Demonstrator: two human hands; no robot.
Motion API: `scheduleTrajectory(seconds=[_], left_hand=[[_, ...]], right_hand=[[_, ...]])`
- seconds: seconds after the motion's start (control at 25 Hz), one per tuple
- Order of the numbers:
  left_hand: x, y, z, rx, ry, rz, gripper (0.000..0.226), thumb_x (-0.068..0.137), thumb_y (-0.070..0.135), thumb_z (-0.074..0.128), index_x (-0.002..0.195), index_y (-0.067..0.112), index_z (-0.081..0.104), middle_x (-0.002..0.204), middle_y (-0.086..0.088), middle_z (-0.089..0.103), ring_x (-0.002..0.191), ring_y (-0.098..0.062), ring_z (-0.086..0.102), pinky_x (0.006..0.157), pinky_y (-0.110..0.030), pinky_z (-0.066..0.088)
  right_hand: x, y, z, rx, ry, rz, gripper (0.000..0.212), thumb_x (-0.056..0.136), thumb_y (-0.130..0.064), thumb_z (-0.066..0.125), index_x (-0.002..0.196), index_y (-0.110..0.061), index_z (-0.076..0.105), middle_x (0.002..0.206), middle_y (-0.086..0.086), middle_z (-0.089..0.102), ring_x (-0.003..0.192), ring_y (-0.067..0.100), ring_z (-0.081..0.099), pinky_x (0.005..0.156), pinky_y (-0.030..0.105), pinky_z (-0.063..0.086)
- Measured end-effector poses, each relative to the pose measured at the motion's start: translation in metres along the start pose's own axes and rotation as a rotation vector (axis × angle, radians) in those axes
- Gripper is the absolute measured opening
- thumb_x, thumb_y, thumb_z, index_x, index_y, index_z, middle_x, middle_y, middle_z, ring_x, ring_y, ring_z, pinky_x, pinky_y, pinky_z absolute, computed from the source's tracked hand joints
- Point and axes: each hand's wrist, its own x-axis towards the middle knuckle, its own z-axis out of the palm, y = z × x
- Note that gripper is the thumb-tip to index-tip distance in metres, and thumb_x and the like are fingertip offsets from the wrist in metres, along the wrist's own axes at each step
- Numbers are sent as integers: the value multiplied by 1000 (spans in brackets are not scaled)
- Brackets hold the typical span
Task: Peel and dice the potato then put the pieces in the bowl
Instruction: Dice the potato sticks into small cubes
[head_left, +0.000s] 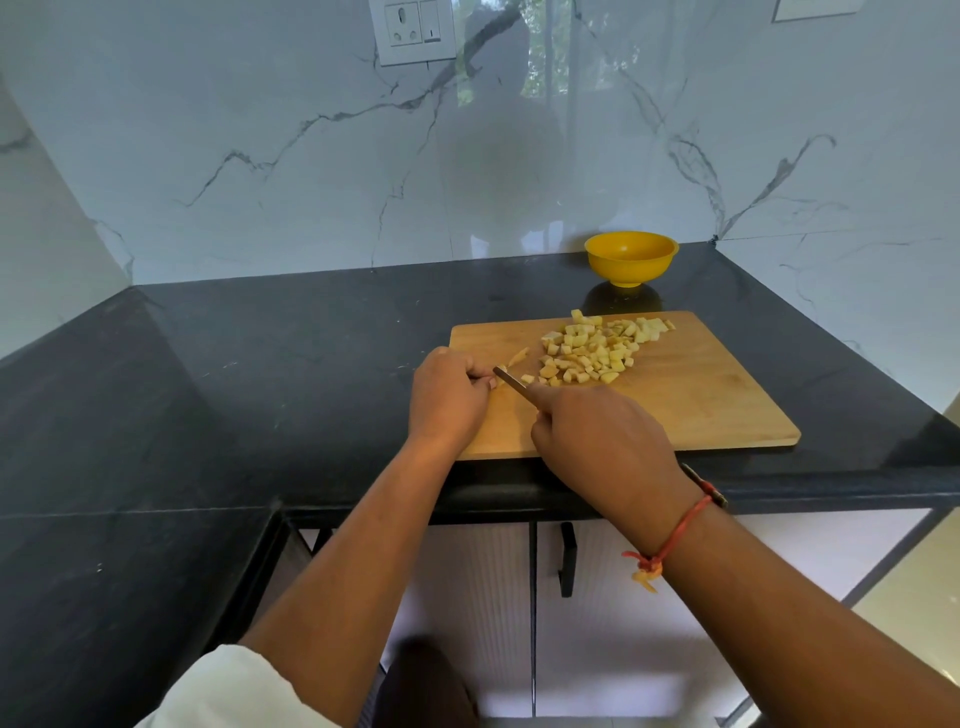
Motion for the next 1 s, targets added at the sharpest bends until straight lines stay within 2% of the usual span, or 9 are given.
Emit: scheduleTrajectory(seconds=[0.12, 0.24, 0.36, 0.6, 0.68, 0.76, 0.84, 0.92, 1.0], left_hand=[[2, -1, 0, 24, -19, 3, 11, 92, 22, 69, 96, 17, 78, 100, 2, 70, 89, -10, 64, 78, -18, 44], [3, -1, 1, 34, -24, -4, 11, 92, 22, 69, 94, 18, 78, 97, 2, 70, 86, -10, 63, 74, -16, 44], [2, -2, 3, 30, -14, -1, 10, 92, 23, 69, 92, 19, 78, 99, 2, 70, 87, -9, 64, 70, -10, 40], [-1, 2, 1, 33, 5, 19, 10, 92, 22, 69, 92, 18, 78, 95, 4, 71, 84, -8, 63, 78, -19, 48], [-3, 3, 0, 40, 24, 34, 11, 94, 23, 67, 95, 18, 77, 98, 4, 68, 88, -8, 60, 80, -21, 48], [-5, 4, -2, 44, 31, 68, 14, 96, 23, 63, 97, 17, 76, 98, 5, 65, 87, -5, 55, 80, -21, 45], [-7, 7, -5, 25, -8, 99, 16, 97, 26, 63, 103, 18, 76, 97, 7, 66, 83, -1, 52, 76, -16, 41], [-6, 10, -7, 5, -75, 96, 23, 92, 31, 69, 110, 19, 75, 103, 7, 71, 85, 0, 55, 74, -11, 38], [-2, 15, -6, 22, -127, 66, 31, 87, 34, 75, 114, 18, 74, 107, 5, 72, 89, -2, 57, 80, -15, 38]], right_hand=[[6, -2, 2, -20, -21, 9, 44, 104, -27, 40, 147, -36, 44, 94, -1, 60, 84, 15, 59, 76, 35, 56], [14, -5, 0, -58, -79, 14, 46, 104, -22, 42, 148, -35, 43, 104, 3, 62, 93, 18, 61, 80, 36, 54], [8, 0, -3, -82, -79, 7, 47, 103, -22, 42, 148, -37, 42, 104, 1, 60, 93, 18, 59, 77, 33, 51], [-5, 6, -17, -126, -109, 11, 51, 102, -23, 46, 149, -42, 39, 114, 2, 62, 101, 21, 61, 86, 39, 55], [-9, 9, -20, -92, -59, 25, 49, 103, -28, 43, 149, -44, 39, 111, 0, 62, 99, 19, 60, 83, 37, 54], [-15, 12, -23, -60, 23, 33, 46, 103, -33, 40, 148, -45, 41, 94, -5, 56, 87, 14, 56, 74, 32, 52], [-15, 16, -23, -40, 78, 39, 45, 102, -35, 41, 145, -44, 45, 86, -8, 50, 79, 12, 51, 65, 29, 46], [-5, 22, -19, 19, 156, 45, 44, 100, -35, 43, 142, -43, 51, 85, -7, 58, 76, 13, 54, 61, 30, 48], [9, 30, -13, 126, 237, 57, 43, 98, -34, 46, 140, -40, 56, 86, -5, 68, 75, 14, 61, 62, 32, 54]])
